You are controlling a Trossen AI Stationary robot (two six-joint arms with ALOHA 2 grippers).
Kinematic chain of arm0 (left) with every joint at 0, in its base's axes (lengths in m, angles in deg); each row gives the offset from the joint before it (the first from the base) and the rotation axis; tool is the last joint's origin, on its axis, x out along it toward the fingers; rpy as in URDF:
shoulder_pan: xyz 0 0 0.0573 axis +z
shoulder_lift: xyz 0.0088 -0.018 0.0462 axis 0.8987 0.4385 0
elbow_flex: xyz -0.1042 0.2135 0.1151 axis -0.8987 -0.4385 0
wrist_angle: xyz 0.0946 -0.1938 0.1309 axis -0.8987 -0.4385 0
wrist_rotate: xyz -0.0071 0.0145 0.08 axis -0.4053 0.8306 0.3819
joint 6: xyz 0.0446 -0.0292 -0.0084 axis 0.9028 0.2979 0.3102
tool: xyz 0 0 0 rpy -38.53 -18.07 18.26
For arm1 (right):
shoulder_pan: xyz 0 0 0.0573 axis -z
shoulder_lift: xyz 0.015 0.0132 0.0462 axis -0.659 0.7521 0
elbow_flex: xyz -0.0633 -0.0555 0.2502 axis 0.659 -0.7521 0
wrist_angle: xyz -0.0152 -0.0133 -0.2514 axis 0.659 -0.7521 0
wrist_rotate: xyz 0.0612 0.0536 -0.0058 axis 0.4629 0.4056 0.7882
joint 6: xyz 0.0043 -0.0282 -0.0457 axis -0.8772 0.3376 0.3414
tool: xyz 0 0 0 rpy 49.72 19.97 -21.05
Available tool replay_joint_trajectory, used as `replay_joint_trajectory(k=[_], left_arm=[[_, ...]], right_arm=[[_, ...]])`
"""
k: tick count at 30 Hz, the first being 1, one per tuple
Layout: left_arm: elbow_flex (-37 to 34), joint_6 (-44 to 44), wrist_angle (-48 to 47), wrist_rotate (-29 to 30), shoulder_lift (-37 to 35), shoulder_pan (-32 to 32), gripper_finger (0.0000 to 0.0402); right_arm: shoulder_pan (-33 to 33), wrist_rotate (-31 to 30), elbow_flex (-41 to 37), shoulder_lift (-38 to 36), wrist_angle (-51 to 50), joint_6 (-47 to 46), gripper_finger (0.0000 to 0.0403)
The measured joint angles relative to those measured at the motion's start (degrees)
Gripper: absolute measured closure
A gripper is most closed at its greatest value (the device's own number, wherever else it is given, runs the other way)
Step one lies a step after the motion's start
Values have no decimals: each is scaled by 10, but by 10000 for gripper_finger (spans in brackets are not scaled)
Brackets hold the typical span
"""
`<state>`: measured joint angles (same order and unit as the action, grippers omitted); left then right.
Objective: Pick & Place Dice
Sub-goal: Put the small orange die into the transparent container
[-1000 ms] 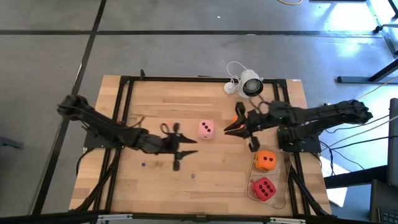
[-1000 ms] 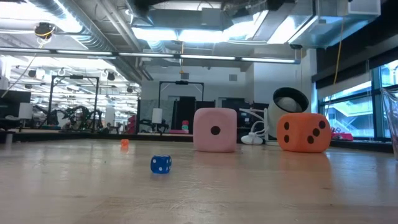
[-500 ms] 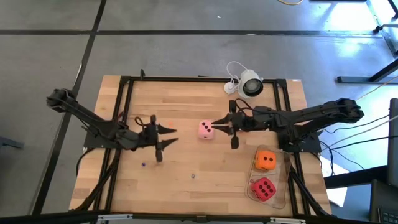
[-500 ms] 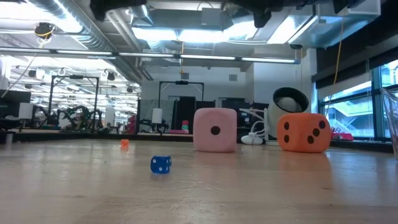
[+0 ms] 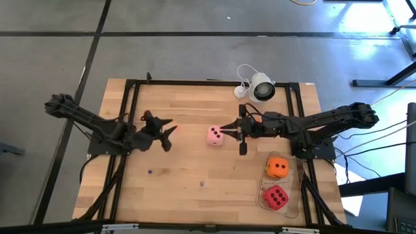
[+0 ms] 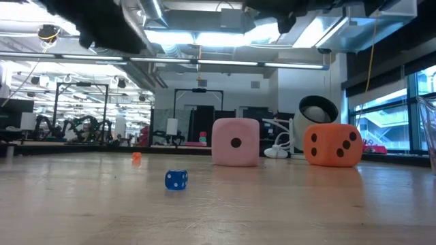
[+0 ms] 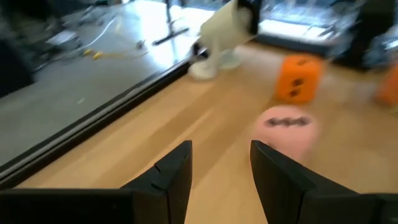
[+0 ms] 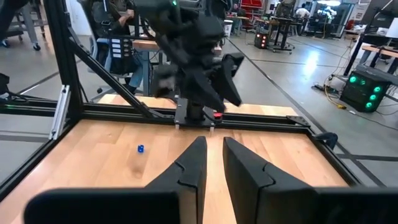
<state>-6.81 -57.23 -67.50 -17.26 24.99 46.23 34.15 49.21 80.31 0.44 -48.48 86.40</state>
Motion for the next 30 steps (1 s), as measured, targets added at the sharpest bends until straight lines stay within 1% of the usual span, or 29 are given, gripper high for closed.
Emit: replay_joint_trajectory(k=[2,3,5,7,14,18,21,25,30], left_arm=[[0,-27,-38,-10,4,26,245],[0,-41,-56,-24,5,41,245],[0,-58,-88,-70,5,77,245],[0,-54,-101,-126,5,115,245],[-26,32,-38,-352,3,264,245],[-38,58,-35,-434,3,339,245],[-55,79,-24,-499,3,383,245],[-85,97,23,-553,12,411,243],[-111,128,100,-554,42,402,232]], right_arm=[[0,0,0,0,0,0,348],[0,0,0,0,0,0,348],[0,0,0,0,0,0,348],[0,0,0,0,0,0,348],[0,0,0,0,0,2,348],[0,0,0,0,0,3,348],[0,4,0,0,0,3,348],[0,5,0,0,-1,3,348],[0,5,0,0,-1,3,348]])
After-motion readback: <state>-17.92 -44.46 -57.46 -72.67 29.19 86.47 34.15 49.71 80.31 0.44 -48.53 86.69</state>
